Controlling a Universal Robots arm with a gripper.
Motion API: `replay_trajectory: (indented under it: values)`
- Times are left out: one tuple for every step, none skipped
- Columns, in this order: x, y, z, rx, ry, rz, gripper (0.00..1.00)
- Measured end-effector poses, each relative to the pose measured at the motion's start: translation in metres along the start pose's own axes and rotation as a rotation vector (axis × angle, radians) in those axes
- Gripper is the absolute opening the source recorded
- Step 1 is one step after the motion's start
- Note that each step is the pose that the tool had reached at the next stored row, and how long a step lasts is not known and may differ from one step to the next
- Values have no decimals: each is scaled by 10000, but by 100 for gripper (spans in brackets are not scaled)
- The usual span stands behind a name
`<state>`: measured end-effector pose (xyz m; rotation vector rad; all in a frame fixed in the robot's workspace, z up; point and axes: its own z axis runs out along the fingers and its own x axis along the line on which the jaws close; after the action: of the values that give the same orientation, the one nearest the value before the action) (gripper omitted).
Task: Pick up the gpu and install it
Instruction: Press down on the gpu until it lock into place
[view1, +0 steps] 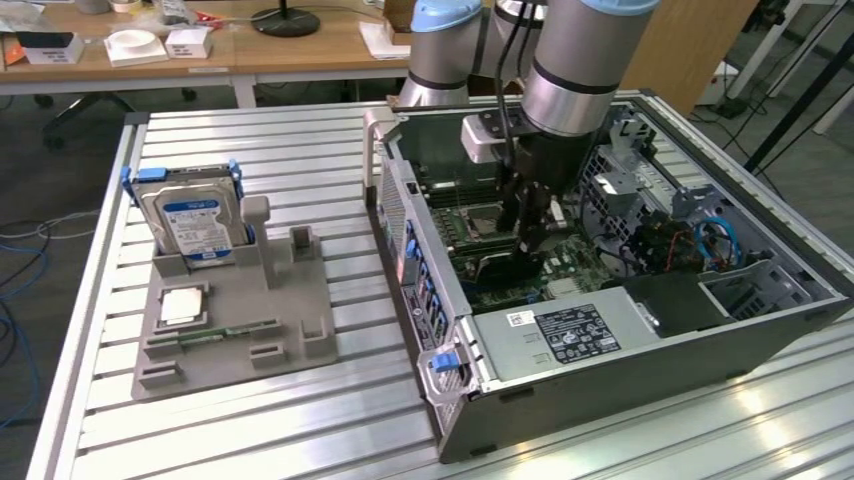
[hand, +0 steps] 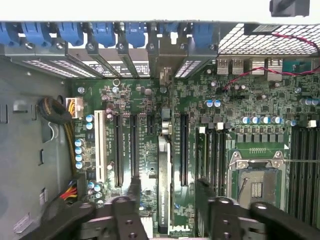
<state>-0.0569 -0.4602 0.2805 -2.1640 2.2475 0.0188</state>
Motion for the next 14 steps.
replay_trajectory:
  values:
    - [1,0,0,0,-6,0,49]
    - [1,0,0,0,-14,0,49]
    - [2,0,0,-1,-20,0,43]
    - [2,0,0,-1,-25,0,37]
    - [3,0,0,-2,-32,0,37]
    - [3,0,0,-2,-38,0,31]
    - [3,0,0,-2,-44,0,25]
    - [4,0,0,-2,-51,0,25]
    - [5,0,0,-2,-58,0,20]
    - [5,0,0,-3,-64,0,14]
    - [6,0,0,-3,-77,0,11]
    - [7,0,0,-3,-84,0,11]
    - [7,0,0,-4,-87,0,11]
    - [7,0,0,-3,-87,0,11]
